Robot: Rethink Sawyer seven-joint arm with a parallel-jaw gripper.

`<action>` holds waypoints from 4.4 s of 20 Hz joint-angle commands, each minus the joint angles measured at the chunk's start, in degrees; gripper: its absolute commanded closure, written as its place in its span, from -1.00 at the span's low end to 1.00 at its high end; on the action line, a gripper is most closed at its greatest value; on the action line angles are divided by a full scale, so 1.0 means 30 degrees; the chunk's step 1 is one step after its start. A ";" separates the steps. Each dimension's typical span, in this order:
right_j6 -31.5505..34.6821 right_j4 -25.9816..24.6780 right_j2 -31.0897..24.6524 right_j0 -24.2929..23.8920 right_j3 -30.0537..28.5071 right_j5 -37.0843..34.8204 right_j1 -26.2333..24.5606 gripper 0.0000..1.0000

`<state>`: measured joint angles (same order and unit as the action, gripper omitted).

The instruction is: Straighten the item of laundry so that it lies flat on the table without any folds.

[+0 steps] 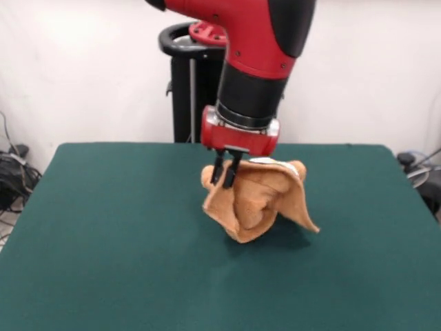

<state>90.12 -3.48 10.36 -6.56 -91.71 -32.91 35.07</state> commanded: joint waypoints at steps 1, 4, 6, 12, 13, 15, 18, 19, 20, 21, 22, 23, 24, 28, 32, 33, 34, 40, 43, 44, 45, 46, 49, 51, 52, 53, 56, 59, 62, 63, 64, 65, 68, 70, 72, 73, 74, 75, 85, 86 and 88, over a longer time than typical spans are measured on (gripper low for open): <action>-0.0209 -0.0500 -0.1321 -0.0426 0.2192 -0.4202 0.0678 1.00; -0.0738 -0.0997 -0.1234 -0.0495 0.3020 -0.5412 0.1069 1.00; -0.1429 -0.1276 -0.1375 -0.0732 0.3371 -0.6383 0.1585 1.00; -0.4118 -0.1739 -0.2170 -0.1925 0.3372 -0.9049 0.3942 1.00; -0.4461 -0.1768 -0.2296 -0.2103 0.3261 -0.9422 0.4439 1.00; -0.5213 -0.1840 -0.2535 -0.2433 0.3042 -1.0327 0.5511 1.00; -0.5871 -0.2039 -0.2795 -0.2798 0.2755 -1.1345 0.6823 1.00; -0.6097 -0.2126 -0.2866 -0.2874 0.2798 -1.1850 0.7229 1.00; -0.6254 -0.2222 -0.2964 -0.3000 0.2900 -1.2218 0.7429 1.00; -0.6416 -0.2336 -0.3031 -0.3089 0.3041 -1.2609 0.7667 1.00; -0.6513 -0.2475 -0.3140 -0.3181 0.3188 -1.2873 0.7746 1.00; -0.6769 -0.2676 -0.3191 -0.3277 0.3345 -1.3185 0.7873 1.00; -0.6876 -0.2809 -0.3315 -0.3401 0.3374 -1.3293 0.7933 1.00; -0.7719 -0.3214 -0.3572 -0.3992 0.3210 -1.3028 0.8048 1.00; -0.8428 -0.2849 -0.4240 -0.4606 0.2929 -1.1128 0.8101 1.00; -0.8706 -0.2645 -0.4579 -0.4784 0.2885 -1.0109 0.8206 1.00; -0.8890 -0.2571 -0.4765 -0.4860 0.2865 -0.9772 0.8237 1.00; -0.8438 -0.2817 -0.5057 -0.4842 0.3512 -0.9428 0.8382 1.00; -0.8364 -0.3425 -0.5232 -0.4744 0.4021 -0.8616 0.8267 1.00; -0.8415 -0.3427 -0.5345 -0.4775 0.4098 -0.8483 0.8226 1.00; -0.8293 -0.3356 -0.5463 -0.4806 0.4266 -0.8256 0.8139 1.00; -0.8266 -0.3290 -0.5565 -0.4847 0.4303 -0.8080 0.8128 1.00; -0.7429 -0.3249 -0.5748 -0.4904 0.4845 -0.7302 0.7845 1.00; -0.6953 -0.3374 -0.5826 -0.4907 0.5155 -0.6587 0.7528 1.00; -0.6699 -0.3527 -0.5816 -0.4841 0.5428 -0.6414 0.7314 1.00; -0.6480 -0.3813 -0.5804 -0.4754 0.5746 -0.6108 0.6955 1.00; -0.6184 -0.4314 -0.5817 -0.4567 0.6393 -0.5520 0.6196 1.00; -0.6362 -0.4108 -0.6137 -0.4729 0.6146 -0.4581 0.5902 1.00; -0.6762 -0.3298 -0.7204 -0.5359 0.5644 -0.2355 0.5644 1.00; -0.6197 -0.3337 -0.7212 -0.5280 0.5873 -0.1822 0.5232 1.00; -0.5965 -0.3309 -0.7317 -0.5269 0.5982 -0.1560 0.5033 1.00; -0.5364 -0.3391 -0.7333 -0.5135 0.6310 -0.0930 0.4548 1.00; -0.4318 -0.3479 -0.7158 -0.4705 0.7100 -0.0004 0.3558 1.00; -0.3729 -0.3438 -0.7009 -0.4450 0.7364 0.0694 0.3058 1.00; -0.3411 -0.3201 -0.7106 -0.4433 0.7152 0.1665 0.2833 1.00; -0.3270 -0.3005 -0.7415 -0.4605 0.6742 0.2671 0.2743 1.00; -0.3185 -0.2932 -0.7590 -0.4726 0.6389 0.3327 0.2786 1.00; -0.2834 -0.2978 -0.7584 -0.4703 0.6160 0.4263 0.2655 1.00; -0.1087 -0.2994 -0.5341 -0.3358 0.5305 0.6958 0.2563 1.00; -0.1090 -0.3023 -0.5235 -0.3307 0.5073 0.7097 0.2608 1.00; -0.0819 -0.3169 -0.4539 -0.2959 0.4565 0.7511 0.2596 1.00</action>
<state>72.55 -13.39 -5.84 -18.75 -70.24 -13.39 41.97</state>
